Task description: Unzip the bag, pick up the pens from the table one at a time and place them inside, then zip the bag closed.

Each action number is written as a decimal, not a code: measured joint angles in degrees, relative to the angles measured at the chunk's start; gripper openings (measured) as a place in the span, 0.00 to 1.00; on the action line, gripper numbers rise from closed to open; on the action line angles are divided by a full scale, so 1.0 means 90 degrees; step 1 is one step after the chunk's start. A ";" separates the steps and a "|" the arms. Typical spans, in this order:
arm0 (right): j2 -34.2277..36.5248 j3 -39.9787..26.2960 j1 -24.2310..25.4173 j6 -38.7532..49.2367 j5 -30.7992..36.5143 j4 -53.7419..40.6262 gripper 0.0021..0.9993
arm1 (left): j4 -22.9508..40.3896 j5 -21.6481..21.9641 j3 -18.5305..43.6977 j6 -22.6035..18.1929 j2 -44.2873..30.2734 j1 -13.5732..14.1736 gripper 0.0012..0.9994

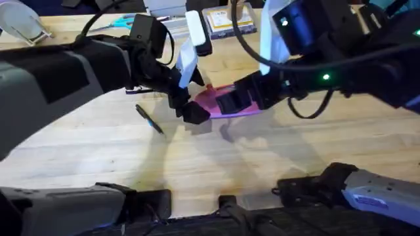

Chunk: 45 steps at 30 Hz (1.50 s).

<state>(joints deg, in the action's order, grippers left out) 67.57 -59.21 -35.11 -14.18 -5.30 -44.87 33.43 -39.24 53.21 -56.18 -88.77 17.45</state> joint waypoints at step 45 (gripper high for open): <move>0.0615 -0.1150 0.0777 0.8110 0.0143 -0.1017 0.03 | 0.0547 0.0002 0.0019 0.0049 0.1751 -0.1314 0.99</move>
<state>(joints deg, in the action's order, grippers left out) 73.10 -69.56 -28.12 58.81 -4.01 -54.02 38.35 -39.22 53.39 -55.75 -73.01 5.63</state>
